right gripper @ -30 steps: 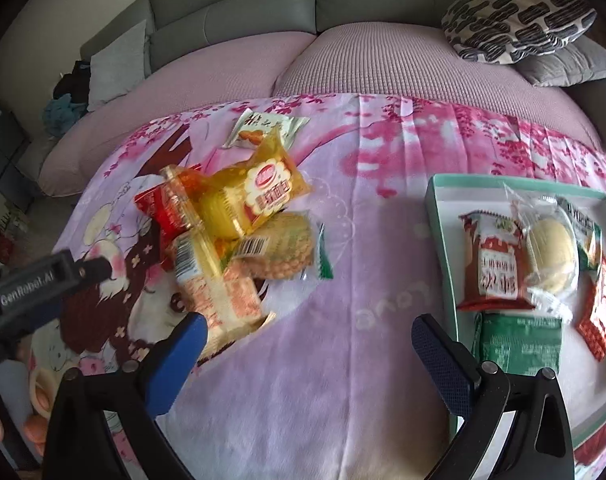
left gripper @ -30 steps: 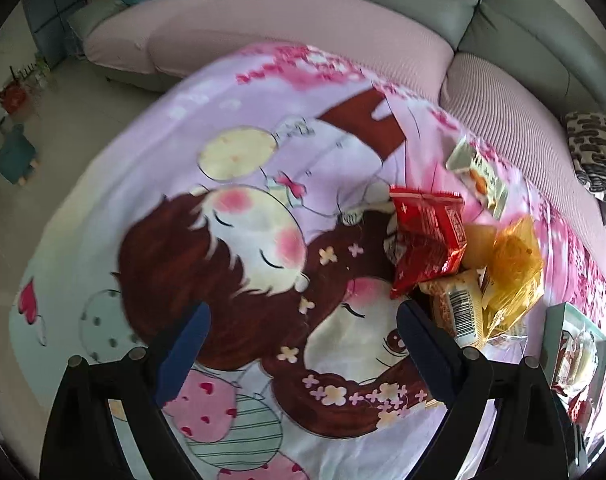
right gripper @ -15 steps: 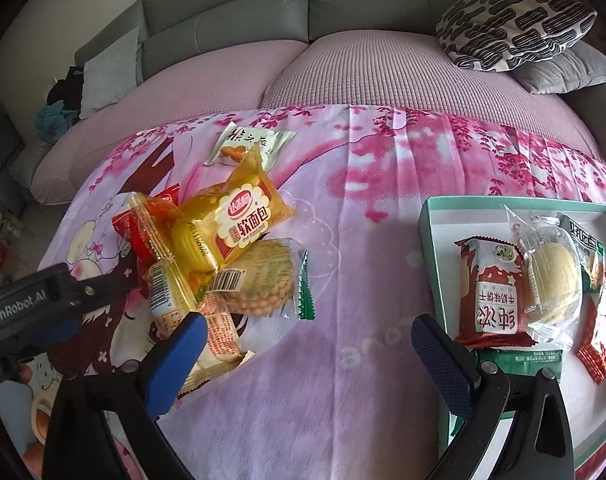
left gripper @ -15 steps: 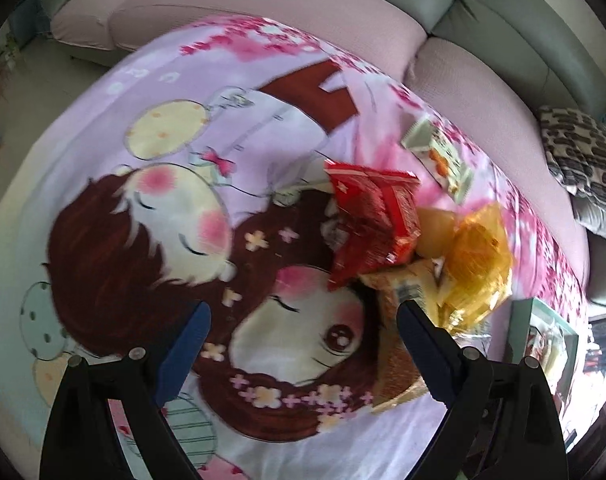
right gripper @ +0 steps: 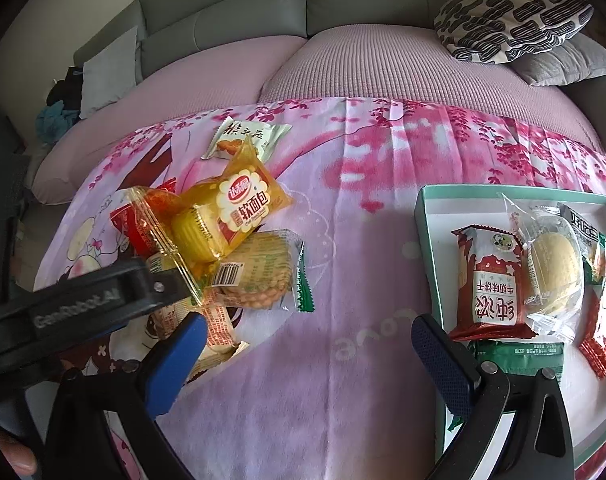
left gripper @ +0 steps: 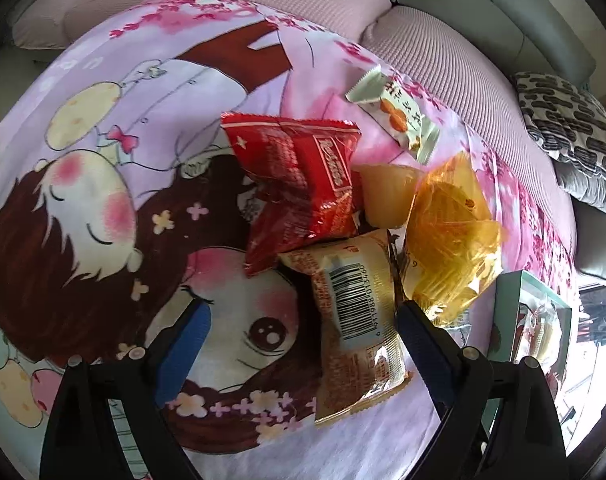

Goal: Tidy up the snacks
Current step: 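Grasp barcode bread pack with left tool while right tool reaches round biscuit pack, then grasp round biscuit pack with right tool while left tool holds bread pack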

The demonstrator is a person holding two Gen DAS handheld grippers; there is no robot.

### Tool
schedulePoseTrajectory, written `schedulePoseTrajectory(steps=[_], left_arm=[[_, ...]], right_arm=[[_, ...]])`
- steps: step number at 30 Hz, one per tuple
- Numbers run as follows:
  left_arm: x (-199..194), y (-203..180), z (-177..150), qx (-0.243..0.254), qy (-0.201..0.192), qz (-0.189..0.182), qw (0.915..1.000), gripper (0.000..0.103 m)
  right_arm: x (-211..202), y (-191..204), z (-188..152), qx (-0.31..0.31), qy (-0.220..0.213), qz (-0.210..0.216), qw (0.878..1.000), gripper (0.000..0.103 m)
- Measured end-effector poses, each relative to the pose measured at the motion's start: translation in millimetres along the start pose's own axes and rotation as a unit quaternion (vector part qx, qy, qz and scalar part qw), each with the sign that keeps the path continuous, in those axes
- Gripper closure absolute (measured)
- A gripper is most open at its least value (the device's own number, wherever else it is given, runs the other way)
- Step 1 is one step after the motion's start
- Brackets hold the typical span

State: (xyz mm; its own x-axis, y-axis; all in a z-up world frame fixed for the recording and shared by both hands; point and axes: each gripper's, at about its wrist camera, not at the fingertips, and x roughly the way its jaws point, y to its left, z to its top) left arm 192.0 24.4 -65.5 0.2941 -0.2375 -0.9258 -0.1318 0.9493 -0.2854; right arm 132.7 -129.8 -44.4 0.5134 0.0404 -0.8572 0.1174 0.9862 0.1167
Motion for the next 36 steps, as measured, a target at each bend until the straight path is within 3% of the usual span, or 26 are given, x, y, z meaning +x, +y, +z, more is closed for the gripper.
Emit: schedulePoseTrajectory(steps=[3, 8, 13, 20, 25, 36], left_arm=[[6.0, -3.3, 1.2, 0.004, 0.002, 0.009, 0.9999, 0.010], [1.9, -7.4, -2.1, 0.004, -0.003, -0.008, 1.0000, 0.036], [-4.5, -6.3, -2.8, -0.002, -0.012, -0.011, 0.9999, 0.053], [-12.9, 18.1, -0.8, -0.028, -0.022, 0.015, 0.9993, 0.053], [-18.9, 29.7, -2.2, -0.043, -0.028, 0.032, 0.9982, 0.053], [-13.7, 40.6, 6.7, -0.050, -0.021, 0.023, 0.9983, 0.052]], right_arm=[[0.6, -0.9, -0.4, 0.001, 0.001, -0.001, 1.000, 0.000], [0.9, -3.1, -0.4, 0.006, 0.002, 0.000, 1.000, 0.000], [1.2, -2.3, -0.3, 0.004, 0.000, 0.003, 1.000, 0.000], [5.1, 9.3, 0.9, -0.023, -0.003, 0.008, 1.000, 0.003], [16.9, 21.5, 2.7, -0.046, 0.003, 0.004, 0.999, 0.011], [41.6, 42.9, 8.9, -0.087, 0.005, -0.028, 0.996, 0.022]])
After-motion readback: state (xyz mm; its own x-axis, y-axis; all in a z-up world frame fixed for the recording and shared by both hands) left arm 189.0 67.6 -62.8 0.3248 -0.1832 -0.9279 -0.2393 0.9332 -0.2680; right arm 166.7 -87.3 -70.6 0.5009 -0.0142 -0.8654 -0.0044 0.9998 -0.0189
